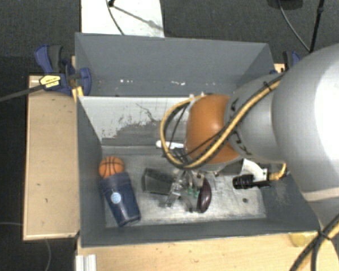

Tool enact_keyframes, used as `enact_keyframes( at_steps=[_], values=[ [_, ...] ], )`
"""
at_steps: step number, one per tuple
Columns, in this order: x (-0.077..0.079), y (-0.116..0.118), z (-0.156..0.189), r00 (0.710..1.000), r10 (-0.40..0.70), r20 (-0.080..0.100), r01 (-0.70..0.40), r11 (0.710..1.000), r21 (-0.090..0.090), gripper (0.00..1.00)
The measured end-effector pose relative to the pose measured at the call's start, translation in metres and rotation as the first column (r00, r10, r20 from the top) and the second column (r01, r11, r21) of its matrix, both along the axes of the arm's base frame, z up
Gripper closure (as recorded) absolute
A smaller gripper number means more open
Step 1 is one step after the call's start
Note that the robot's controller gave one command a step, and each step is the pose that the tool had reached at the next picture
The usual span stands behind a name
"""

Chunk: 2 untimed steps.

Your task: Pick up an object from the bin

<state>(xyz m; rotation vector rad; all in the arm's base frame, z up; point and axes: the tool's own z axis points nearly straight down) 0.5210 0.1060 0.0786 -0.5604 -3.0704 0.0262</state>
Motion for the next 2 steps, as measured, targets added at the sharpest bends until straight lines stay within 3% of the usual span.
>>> enact_keyframes(
  at_steps=[1,2],
  values=[
    [-0.001,-0.001,0.003,1.0,-0.002,0.001,0.002,1.0,0.0,1.0],
    [0.0,0.0,0.015,1.0,-0.006,0.02,0.006,1.0,0.007,1.0]
  ],
)
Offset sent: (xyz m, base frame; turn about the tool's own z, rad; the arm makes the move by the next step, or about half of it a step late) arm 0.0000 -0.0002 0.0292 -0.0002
